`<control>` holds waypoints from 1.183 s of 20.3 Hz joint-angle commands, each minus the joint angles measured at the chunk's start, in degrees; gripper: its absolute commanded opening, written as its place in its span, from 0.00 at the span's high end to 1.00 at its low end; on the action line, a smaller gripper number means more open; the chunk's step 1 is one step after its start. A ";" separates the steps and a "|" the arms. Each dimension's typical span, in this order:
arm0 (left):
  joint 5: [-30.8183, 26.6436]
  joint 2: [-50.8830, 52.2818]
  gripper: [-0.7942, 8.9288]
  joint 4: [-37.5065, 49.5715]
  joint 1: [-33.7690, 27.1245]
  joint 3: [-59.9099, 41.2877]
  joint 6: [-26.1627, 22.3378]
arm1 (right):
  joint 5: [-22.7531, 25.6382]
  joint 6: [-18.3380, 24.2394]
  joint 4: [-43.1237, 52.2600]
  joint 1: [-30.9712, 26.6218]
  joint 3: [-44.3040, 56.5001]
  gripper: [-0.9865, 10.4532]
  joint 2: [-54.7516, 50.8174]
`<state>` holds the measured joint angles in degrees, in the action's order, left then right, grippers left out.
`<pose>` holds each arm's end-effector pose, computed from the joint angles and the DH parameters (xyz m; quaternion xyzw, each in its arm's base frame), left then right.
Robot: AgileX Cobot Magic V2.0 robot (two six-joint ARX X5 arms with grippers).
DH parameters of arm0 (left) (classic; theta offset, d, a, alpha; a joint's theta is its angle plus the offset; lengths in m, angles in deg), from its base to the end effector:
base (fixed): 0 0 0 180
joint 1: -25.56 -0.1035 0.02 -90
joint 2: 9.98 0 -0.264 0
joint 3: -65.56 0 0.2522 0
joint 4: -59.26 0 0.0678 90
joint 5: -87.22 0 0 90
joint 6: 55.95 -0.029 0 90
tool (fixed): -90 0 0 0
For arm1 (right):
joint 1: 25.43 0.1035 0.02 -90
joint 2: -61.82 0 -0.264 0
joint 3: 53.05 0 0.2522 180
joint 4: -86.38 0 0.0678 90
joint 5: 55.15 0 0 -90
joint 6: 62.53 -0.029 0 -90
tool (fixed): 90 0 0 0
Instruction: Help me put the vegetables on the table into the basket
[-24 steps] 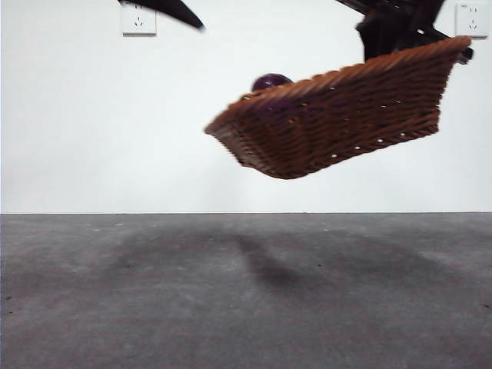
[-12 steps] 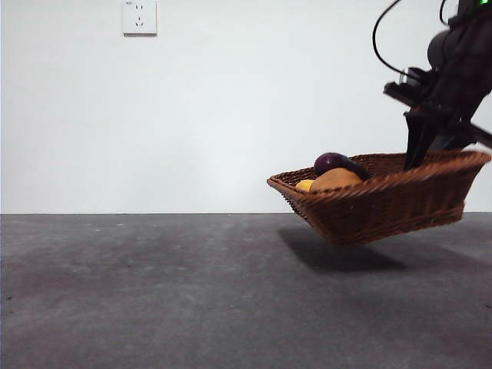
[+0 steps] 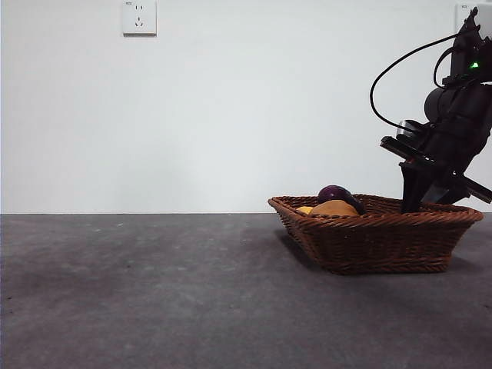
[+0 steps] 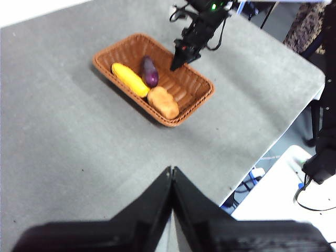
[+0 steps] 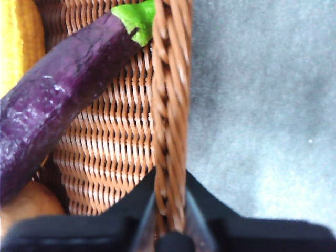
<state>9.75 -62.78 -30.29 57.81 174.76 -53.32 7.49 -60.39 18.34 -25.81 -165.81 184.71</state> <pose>0.0647 -0.0482 0.4713 0.0285 0.2894 -0.3585 0.8871 0.4309 0.0105 0.1893 0.1370 0.6086 0.1925 0.7575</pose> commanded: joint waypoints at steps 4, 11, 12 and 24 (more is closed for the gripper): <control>-1.29 1.64 0.92 0.17 0.09 -0.52 -0.57 | 5.31 -2.12 -4.81 0.20 -0.07 0.45 -3.67; -3.80 6.21 0.92 0.17 0.09 -9.42 -3.34 | 13.16 -2.34 -15.47 0.37 -0.07 0.45 -40.37; -3.80 6.67 0.92 0.17 0.09 -10.88 -3.34 | 13.60 -3.04 -16.87 0.42 -0.07 0.47 -45.22; -3.58 10.82 0.92 0.20 0.07 -14.93 0.81 | 14.16 -8.02 -24.65 0.42 0.07 0.91 -78.29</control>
<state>6.32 -52.02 -30.34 57.83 160.20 -52.91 21.57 -67.17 -5.01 -25.44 -166.05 106.07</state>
